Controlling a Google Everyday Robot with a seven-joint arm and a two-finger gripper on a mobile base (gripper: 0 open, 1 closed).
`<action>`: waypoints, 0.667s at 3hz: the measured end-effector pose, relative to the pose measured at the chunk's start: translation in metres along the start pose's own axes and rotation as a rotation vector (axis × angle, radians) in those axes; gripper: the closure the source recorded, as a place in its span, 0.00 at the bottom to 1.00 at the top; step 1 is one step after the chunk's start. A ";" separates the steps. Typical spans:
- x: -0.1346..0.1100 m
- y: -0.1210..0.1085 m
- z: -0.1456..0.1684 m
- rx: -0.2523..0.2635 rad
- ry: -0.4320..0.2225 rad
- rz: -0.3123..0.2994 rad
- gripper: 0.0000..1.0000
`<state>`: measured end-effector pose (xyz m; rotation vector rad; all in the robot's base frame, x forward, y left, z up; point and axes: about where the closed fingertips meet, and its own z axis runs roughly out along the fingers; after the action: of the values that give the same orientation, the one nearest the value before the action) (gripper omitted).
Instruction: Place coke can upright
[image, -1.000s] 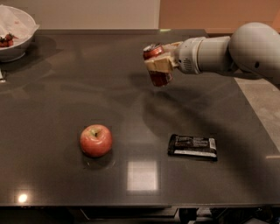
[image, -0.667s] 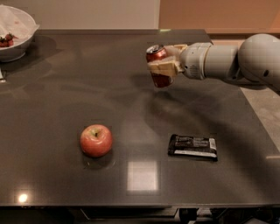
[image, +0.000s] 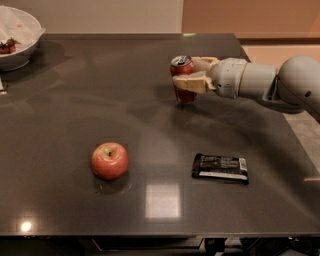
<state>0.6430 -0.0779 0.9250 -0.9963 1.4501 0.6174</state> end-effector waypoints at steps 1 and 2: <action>0.006 -0.003 0.000 -0.027 -0.052 0.027 1.00; 0.011 -0.006 0.000 -0.048 -0.092 0.053 0.82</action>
Offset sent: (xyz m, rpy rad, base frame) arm 0.0092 -0.0139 -0.0153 0.1544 0.0189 0.0716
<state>0.6489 -0.0827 0.9152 -0.9569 1.3896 0.7312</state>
